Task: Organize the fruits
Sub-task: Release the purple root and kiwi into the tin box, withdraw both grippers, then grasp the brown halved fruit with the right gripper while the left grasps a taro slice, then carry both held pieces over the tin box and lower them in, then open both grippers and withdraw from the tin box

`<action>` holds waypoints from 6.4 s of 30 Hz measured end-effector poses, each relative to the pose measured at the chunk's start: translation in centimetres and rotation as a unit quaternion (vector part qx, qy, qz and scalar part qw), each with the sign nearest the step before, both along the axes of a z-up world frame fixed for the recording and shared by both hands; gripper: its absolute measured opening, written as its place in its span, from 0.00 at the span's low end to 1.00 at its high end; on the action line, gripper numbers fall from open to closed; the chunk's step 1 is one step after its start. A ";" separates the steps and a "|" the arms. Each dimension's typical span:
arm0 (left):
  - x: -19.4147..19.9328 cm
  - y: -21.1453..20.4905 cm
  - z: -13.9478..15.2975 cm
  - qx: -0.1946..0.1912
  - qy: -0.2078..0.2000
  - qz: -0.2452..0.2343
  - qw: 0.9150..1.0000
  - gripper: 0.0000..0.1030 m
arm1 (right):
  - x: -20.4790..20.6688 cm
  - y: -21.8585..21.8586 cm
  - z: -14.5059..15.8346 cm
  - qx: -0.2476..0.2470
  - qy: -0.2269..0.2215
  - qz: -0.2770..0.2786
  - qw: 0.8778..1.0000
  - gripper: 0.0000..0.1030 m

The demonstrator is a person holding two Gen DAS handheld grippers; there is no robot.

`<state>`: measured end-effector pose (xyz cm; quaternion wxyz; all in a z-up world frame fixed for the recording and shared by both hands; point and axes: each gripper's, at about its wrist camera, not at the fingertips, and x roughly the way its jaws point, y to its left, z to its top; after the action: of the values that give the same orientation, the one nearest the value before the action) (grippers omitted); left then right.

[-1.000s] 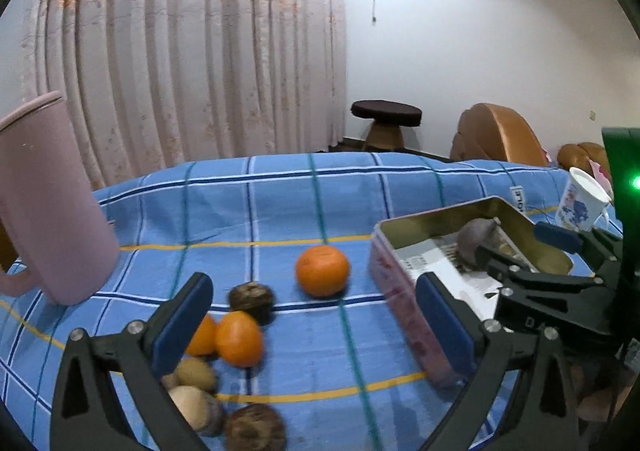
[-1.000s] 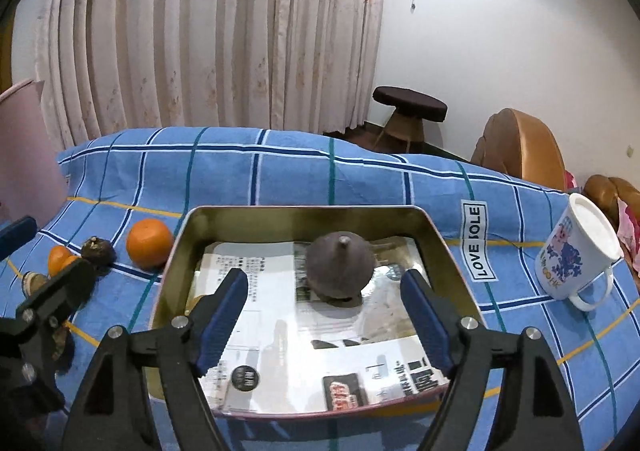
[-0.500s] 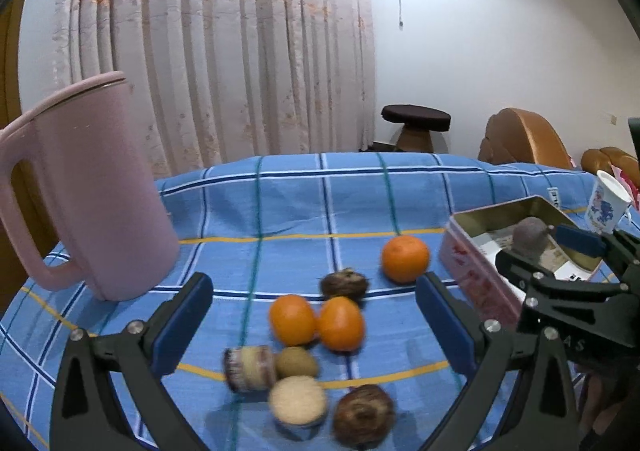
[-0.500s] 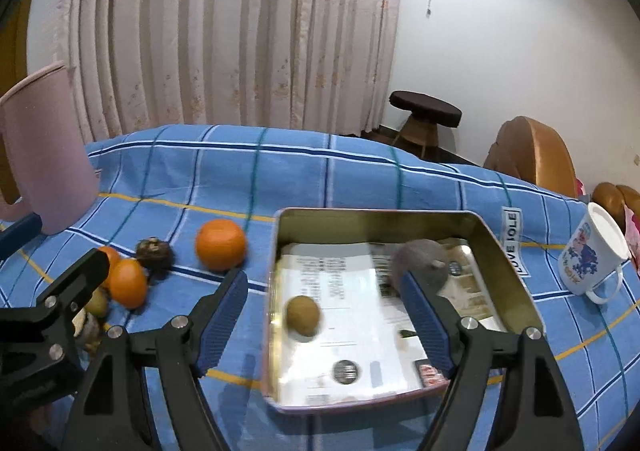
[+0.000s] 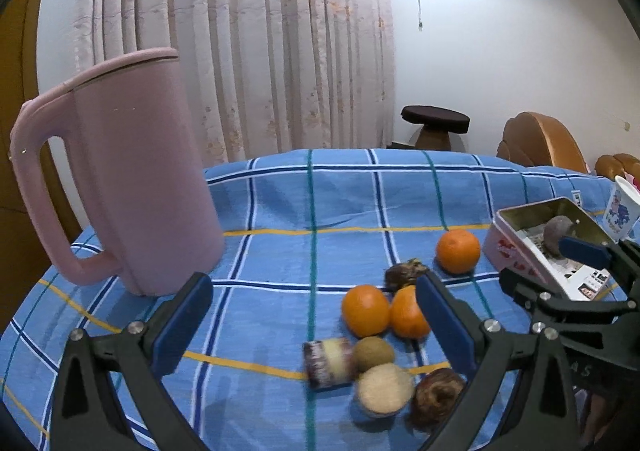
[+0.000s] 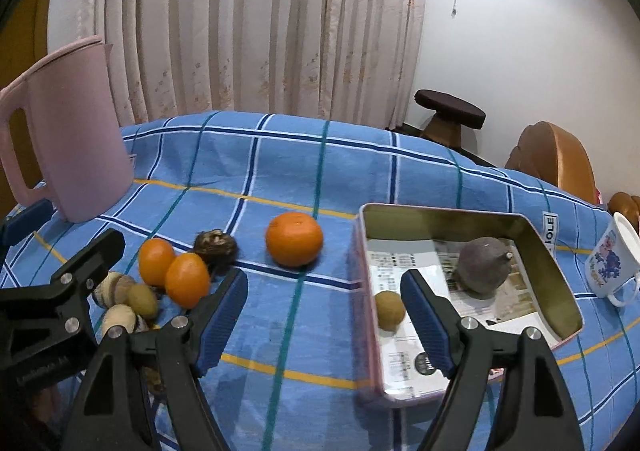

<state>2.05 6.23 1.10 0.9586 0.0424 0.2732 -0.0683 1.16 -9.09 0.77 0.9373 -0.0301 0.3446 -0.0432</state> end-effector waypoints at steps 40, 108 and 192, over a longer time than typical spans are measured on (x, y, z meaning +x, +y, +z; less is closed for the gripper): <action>1.7 5.1 -2.7 0.074 0.062 0.050 0.994 1.00 | -1.5 6.9 -4.8 0.032 0.108 0.201 0.973 0.45; -1.6 -10.5 2.9 -0.041 0.026 -0.106 0.993 0.36 | -3.7 -10.7 3.5 0.050 -0.078 0.014 0.996 0.43; 0.2 -8.3 -0.5 0.055 -0.007 0.000 0.998 1.00 | -1.6 -6.8 1.1 -0.029 -0.046 -0.077 0.996 0.81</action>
<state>2.29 -2.10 0.55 0.9568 0.0950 0.2695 -0.0527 -0.49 -15.90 1.88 0.9448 -0.0286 0.3009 -0.1265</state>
